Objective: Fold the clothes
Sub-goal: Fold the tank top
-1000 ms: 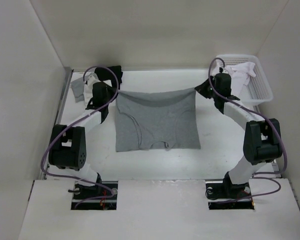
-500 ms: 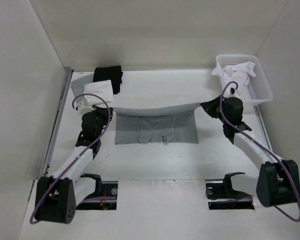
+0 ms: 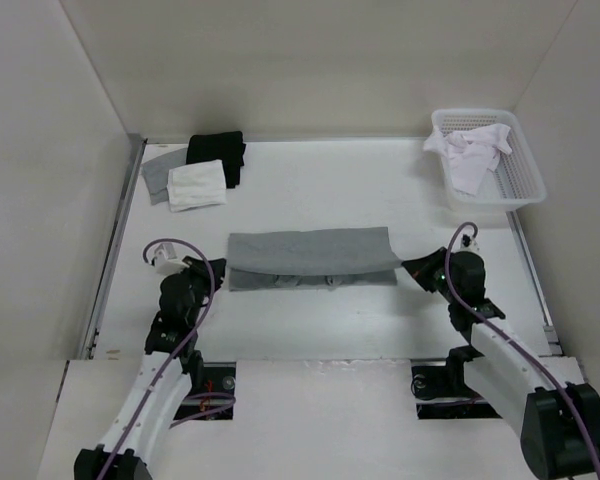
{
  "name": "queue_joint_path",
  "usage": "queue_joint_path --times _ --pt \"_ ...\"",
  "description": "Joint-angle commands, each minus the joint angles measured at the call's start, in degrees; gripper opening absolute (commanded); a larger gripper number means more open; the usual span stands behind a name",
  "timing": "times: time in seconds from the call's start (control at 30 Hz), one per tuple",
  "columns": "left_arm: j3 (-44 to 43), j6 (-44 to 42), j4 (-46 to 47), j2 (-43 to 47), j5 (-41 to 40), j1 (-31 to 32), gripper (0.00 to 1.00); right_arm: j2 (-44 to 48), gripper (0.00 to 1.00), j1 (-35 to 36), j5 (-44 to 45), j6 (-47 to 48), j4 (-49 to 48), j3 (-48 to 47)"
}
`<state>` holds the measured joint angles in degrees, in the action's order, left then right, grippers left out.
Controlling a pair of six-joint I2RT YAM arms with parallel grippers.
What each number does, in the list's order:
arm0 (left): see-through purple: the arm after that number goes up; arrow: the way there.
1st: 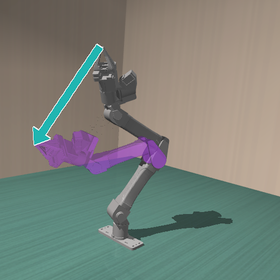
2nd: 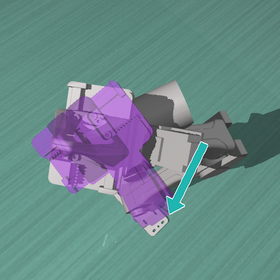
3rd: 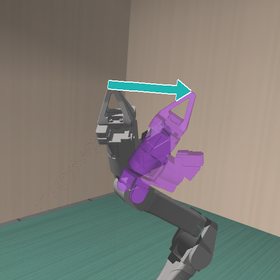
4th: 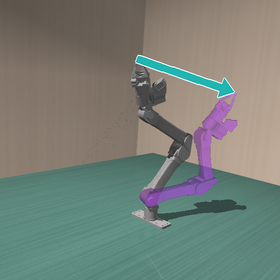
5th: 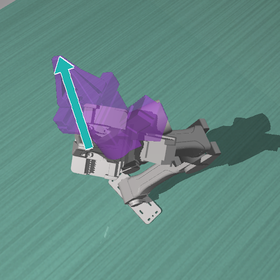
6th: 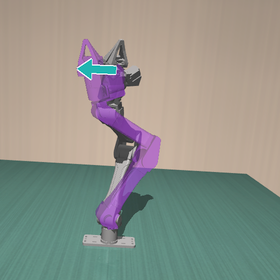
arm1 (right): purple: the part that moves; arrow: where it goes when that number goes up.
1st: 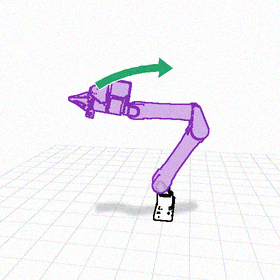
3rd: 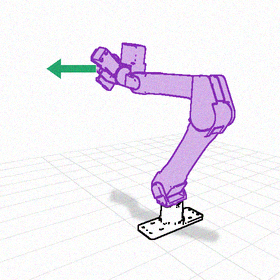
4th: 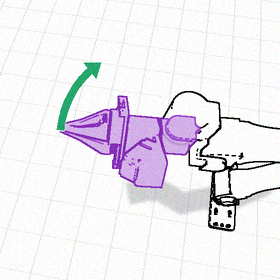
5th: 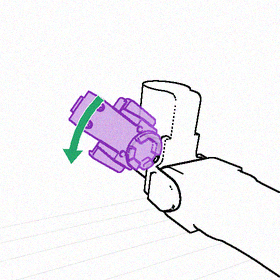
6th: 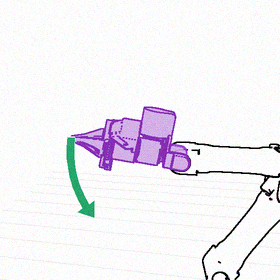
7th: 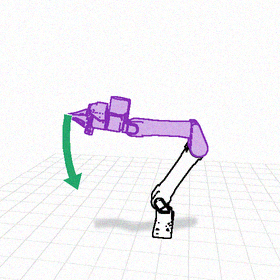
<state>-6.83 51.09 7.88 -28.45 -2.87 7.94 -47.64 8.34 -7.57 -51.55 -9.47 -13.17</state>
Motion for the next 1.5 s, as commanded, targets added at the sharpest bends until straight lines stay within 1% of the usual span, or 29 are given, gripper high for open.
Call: queue_joint_path --times 0.0,0.07,0.13,0.17,0.27,0.33,0.4,0.5,0.57,0.67,0.8,0.87,0.9,0.97,1.0,1.1,1.2,1.27,1.33,1.4,1.47 --pt "2.2 0.9 -4.8 3.8 0.3 -0.7 0.07 0.5 0.06 -0.4 0.7 -3.2 0.5 1.6" --pt "3.2 0.9 -5.6 4.8 0.4 -0.4 0.14 0.1 0.11 -1.2 1.2 -2.9 0.7 2.7" --pt "3.4 0.4 -6.5 5.0 0.9 -0.7 0.24 0.0 0.22 -2.2 1.3 -2.2 0.8 3.7" --pt "3.1 0.1 -6.9 5.2 0.5 -1.0 0.26 0.2 0.28 -2.6 1.2 -2.0 0.7 3.9" --pt "0.6 -2.1 -6.0 4.6 -2.0 -2.4 0.27 -1.0 0.44 -2.3 2.8 -1.2 0.3 1.8" --pt "-2.2 -3.6 -2.4 0.3 -2.1 -2.1 0.27 -4.9 0.54 -2.2 3.3 1.1 -0.9 -0.5" --pt "-4.1 -3.6 2.6 -5.5 -1.4 0.2 0.27 -10.5 0.55 -1.8 1.6 1.7 -3.0 -2.6" --pt "-5.6 -3.1 9.9 -13.9 -1.9 5.5 0.26 -17.2 0.54 -0.3 -0.5 0.5 -7.1 -3.6" --pt "-6.3 -2.7 13.0 -16.9 -2.5 8.1 0.26 -20.3 0.52 -0.1 -2.8 -0.7 -9.5 -3.7" --pt "-7.3 -2.0 17.0 -19.1 -4.1 10.6 0.26 -24.9 0.5 -0.6 -6.0 -2.6 -12.8 -4.1" --pt "-9.7 -2.4 18.9 -20.8 -4.3 12.0 0.26 -31.8 0.42 -0.6 -9.8 -6.0 -18.0 -5.3" --pt "-10.5 -2.6 20.2 -21.5 -4.2 12.3 0.26 -36.0 0.36 -0.4 -10.5 -7.5 -20.8 -6.1" --pt "-10.7 -2.6 21.0 -21.8 -4.2 12.5 0.26 -37.9 0.3 -0.4 -10.9 -8.3 -22.4 -6.3" --pt "-11.0 -2.5 22.9 -22.7 -3.6 13.1 0.26 -39.1 0.16 -0.4 -11.5 -10.5 -26.2 -6.1" --pt "-11.3 -2.5 23.8 -23.1 -3.2 13.5 0.25 -38.9 0.11 -0.3 -10.7 -11.2 -27.5 -5.6" --pt "-11.7 -2.2 25.9 -24.3 -2.8 15.2 0.25 -36.8 0.03 -0.3 -6.4 -11.2 -30.5 -3.6" --pt "-12.5 -2.2 27.2 -26.7 -3.1 17.4 0.25 -31.9 0.0 -0.3 -3.8 -10.5 -32.1 -1.0" --pt "-12.6 -2.0 28.3 -29.2 -3.5 19.3 0.25 -25.9 0.0 -0.3 -2.8 -8.9 -30.6 0.4" --pt "-12.4 -1.7 30.1 -32.0 -4.3 21.3 0.25 -19.2 0.0 -0.3 -1.2 -6.0 -24.5 -0.1" --pt "-12.2 -0.9 31.5 -34.2 -5.0 22.5 0.26 -12.7 0.0 0.2 1.9 -1.9 -15.2 -2.8" --pt "-12.4 0.0 32.2 -35.4 -4.9 22.8 0.26 -7.4 0.0 3.7 6.4 2.3 -7.3 -6.3"
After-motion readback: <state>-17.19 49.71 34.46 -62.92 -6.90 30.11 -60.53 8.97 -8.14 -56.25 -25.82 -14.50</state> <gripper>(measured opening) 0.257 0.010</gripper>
